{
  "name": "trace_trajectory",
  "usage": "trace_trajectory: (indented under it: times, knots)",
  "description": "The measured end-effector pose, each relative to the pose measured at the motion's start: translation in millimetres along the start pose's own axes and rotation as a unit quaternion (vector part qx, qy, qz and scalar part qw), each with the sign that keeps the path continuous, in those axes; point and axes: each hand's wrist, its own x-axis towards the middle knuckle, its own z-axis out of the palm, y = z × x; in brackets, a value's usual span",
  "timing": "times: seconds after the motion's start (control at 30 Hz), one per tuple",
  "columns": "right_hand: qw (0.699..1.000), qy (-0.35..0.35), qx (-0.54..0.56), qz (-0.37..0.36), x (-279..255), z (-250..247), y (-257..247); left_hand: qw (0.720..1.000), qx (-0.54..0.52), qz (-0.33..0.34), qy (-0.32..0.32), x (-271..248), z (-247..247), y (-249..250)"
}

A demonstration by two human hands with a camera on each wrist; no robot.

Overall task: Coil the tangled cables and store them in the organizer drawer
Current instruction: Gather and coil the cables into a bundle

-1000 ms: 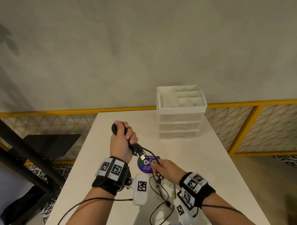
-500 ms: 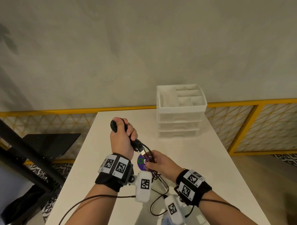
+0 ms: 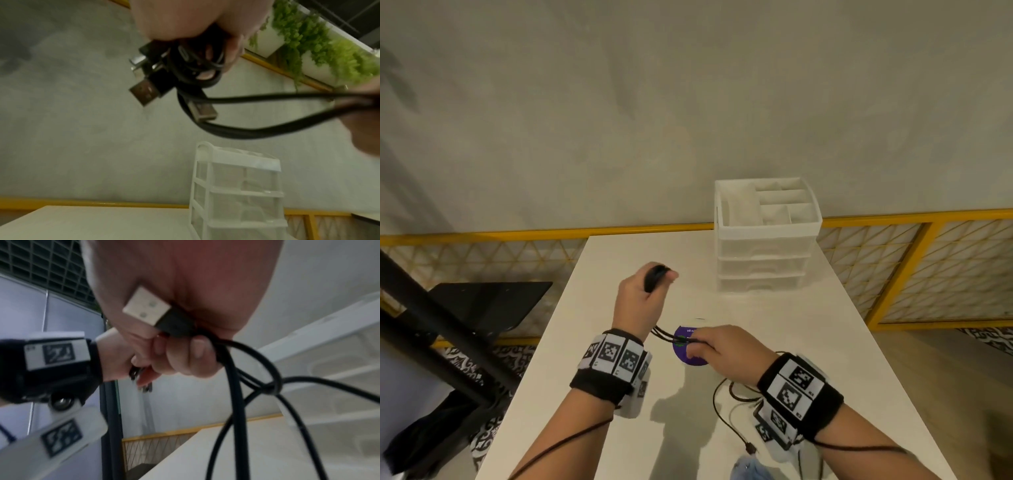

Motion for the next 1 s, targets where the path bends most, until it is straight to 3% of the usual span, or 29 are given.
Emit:
trace_trajectory:
  times: [0.2,0.4,0.57,0.63,0.8,1.0]
  knots:
    - [0.998,0.055,0.027,-0.021,7,-26,-5,0.99,-0.016,-0.06,-0.124,-6,13,-11]
    - [0.988,0.099,0.112,-0.035,11,-26,-4,0.962,-0.124,-0.172,-0.17,-19,26,-8]
    - [0.972,0.168,0.167,-0.015,16,-31,5,0.955,-0.139,-0.168,-0.199,-23,29,-13]
    - [0.97,0.16,0.18,-0.011,17,-36,11,0.953,-0.159,-0.178,-0.184,-22,28,-10]
    - [0.973,0.124,0.194,0.015,13,-32,33,0.955,-0.223,-0.18,-0.073,-11,16,4]
    - [0.965,0.152,0.212,0.038,12,-21,46,0.957,-0.224,-0.179,-0.052,-2,8,8]
